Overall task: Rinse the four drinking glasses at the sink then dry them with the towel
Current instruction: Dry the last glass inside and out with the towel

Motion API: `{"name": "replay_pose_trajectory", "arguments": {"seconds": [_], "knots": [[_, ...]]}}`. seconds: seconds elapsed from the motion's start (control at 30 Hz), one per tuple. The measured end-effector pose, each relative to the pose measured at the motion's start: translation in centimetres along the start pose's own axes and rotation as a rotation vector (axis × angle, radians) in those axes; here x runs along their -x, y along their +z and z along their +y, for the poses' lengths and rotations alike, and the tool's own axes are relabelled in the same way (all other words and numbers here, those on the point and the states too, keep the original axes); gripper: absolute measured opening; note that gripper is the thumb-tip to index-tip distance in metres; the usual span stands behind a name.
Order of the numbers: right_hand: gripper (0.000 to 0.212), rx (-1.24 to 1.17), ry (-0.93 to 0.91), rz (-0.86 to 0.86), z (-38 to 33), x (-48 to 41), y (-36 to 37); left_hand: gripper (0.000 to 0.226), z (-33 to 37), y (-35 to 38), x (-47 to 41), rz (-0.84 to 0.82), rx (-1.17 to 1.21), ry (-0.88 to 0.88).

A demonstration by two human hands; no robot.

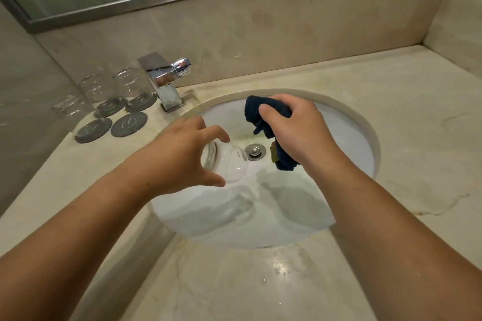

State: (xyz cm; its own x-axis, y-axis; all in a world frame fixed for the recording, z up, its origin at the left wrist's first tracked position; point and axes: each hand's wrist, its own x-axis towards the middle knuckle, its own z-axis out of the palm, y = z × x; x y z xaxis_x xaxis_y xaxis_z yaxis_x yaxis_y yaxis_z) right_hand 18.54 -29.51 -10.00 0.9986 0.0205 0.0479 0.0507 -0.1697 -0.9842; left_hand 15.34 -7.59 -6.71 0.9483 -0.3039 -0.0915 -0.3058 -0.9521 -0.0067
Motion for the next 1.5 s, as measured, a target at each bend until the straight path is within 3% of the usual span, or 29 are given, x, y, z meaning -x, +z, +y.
{"name": "replay_pose_trajectory", "arguments": {"seconds": [0.1, 0.27, 0.37, 0.5, 0.63, 0.83, 1.23, 1.5], "knots": [[0.016, 0.001, -0.014, -0.010, -0.3, 0.3, -0.1, 0.079, 0.1, -0.1, -0.4, -0.085, -0.097, 0.050], [0.016, 0.028, -0.026, 0.003, -0.4, 0.2, -0.3, 0.077, -0.1, 0.3, -0.5, -0.095, -0.048, 0.082], [0.016, -0.002, -0.047, -0.005, -0.4, 0.1, -0.4, 0.079, -0.8, 0.2, -0.3, -0.011, 0.164, 0.051], [0.015, -0.008, -0.163, -0.073, -0.8, 0.6, -0.2, 0.089, -0.6, 1.4, 0.2, 0.132, 0.522, -0.140], [0.018, 0.034, -0.325, -0.225, -0.5, 1.0, 0.3, 0.080, 0.2, 3.7, 0.2, 0.239, 0.939, -0.224], [0.017, 0.225, -0.439, -0.440, 0.5, 1.5, 1.4, 0.103, 0.0, 4.0, 0.2, 0.283, 0.981, -0.105], [0.024, 0.080, -0.081, -0.416, 0.0, 1.4, 0.5, 0.127, 0.7, 3.4, 2.1, 0.256, 0.884, -0.007], [0.043, -0.357, 0.367, -0.569, -0.1, 1.3, -0.1, 0.117, 0.0, 3.2, 2.1, 0.231, 1.181, 0.068]]}}
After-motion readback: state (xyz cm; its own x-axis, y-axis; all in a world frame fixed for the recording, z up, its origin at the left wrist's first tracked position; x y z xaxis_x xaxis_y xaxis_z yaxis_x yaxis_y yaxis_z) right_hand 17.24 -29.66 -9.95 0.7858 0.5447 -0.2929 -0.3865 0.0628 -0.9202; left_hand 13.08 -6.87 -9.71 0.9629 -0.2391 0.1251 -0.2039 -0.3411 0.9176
